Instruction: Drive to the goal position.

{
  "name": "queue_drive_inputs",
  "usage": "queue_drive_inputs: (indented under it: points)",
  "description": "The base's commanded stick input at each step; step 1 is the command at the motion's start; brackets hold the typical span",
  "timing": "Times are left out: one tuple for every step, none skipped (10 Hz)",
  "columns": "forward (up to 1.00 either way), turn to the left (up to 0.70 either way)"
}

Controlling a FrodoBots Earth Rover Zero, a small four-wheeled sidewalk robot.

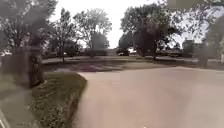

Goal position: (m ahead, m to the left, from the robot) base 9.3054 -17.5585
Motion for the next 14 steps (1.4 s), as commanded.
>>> queue_drive_inputs:
  points:
    - [0.12,0.0]
    - [-0.6,0.0]
    - [-0.06,0.0]
    - [0.41,0.0]
    - [0.7,0.0]
    - [0.7,0.0]
    - [0.7,0.0]
    - [0.7,0.0]
    - [0.7,0.0]
    - [0.7,0.0]
    - [0.7,0.0]
    - [0.7,0.0]
    - [0.7,0.0]
    - [0.7,0.0]
